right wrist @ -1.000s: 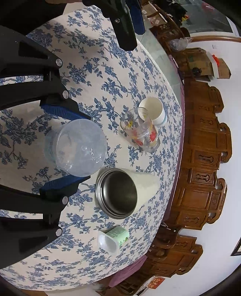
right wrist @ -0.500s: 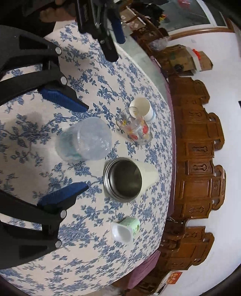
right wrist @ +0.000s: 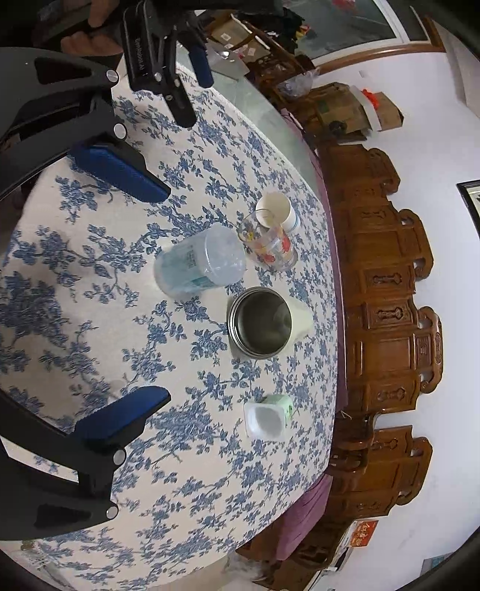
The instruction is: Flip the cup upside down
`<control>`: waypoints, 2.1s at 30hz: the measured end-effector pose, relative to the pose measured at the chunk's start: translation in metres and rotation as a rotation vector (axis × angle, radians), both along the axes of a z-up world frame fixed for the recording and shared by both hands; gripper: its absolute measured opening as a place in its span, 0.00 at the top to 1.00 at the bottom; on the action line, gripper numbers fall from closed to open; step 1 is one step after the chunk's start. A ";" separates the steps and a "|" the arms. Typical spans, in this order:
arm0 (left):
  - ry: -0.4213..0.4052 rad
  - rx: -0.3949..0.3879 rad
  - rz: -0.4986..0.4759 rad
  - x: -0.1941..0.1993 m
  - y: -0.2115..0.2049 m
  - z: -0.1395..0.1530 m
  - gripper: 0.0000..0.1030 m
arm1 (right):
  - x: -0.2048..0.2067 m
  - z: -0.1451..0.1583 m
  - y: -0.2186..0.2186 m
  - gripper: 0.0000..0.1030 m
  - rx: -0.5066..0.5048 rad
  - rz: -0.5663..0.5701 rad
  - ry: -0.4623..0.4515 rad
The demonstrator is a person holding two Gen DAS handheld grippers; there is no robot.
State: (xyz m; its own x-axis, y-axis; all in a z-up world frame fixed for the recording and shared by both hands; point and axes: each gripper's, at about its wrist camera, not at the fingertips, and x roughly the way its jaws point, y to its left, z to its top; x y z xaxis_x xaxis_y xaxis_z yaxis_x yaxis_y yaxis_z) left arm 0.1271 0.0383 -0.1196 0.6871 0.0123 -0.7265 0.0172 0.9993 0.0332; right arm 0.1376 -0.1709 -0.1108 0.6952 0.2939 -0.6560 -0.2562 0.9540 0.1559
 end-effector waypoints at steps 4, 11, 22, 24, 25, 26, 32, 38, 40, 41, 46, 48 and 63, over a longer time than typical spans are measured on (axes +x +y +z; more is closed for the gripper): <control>0.018 -0.005 -0.003 -0.010 -0.004 -0.002 0.08 | -0.011 0.005 -0.006 0.03 -0.005 -0.015 -0.011; 0.003 -0.028 -0.004 -0.037 -0.013 0.008 0.08 | -0.035 0.025 -0.022 0.03 0.022 -0.042 -0.054; -0.227 -0.011 0.005 -0.089 -0.031 0.093 0.08 | -0.092 0.103 -0.033 0.03 0.000 -0.076 -0.275; -0.266 0.000 0.013 -0.098 -0.034 0.107 0.08 | -0.100 0.112 -0.034 0.03 -0.009 -0.085 -0.307; -0.283 0.003 0.016 -0.102 -0.035 0.112 0.08 | -0.103 0.116 -0.034 0.03 -0.004 -0.087 -0.313; -0.296 0.005 0.017 -0.105 -0.035 0.117 0.08 | -0.105 0.119 -0.035 0.03 0.003 -0.085 -0.316; -0.332 0.015 0.014 -0.116 -0.039 0.129 0.08 | -0.113 0.128 -0.034 0.03 0.000 -0.083 -0.344; -0.340 0.015 0.016 -0.120 -0.038 0.132 0.08 | -0.115 0.129 -0.033 0.03 -0.007 -0.090 -0.348; -0.339 0.014 0.015 -0.120 -0.039 0.132 0.08 | -0.115 0.130 -0.034 0.03 -0.002 -0.093 -0.346; -0.340 0.013 0.014 -0.120 -0.040 0.132 0.08 | -0.115 0.130 -0.034 0.03 -0.002 -0.094 -0.345; -0.339 0.012 0.013 -0.121 -0.040 0.132 0.08 | -0.114 0.130 -0.034 0.03 -0.002 -0.095 -0.345; -0.339 0.011 0.014 -0.121 -0.040 0.132 0.08 | -0.114 0.130 -0.035 0.03 -0.001 -0.094 -0.344; -0.341 0.013 0.013 -0.123 -0.041 0.132 0.08 | -0.115 0.130 -0.029 0.03 -0.007 -0.095 -0.355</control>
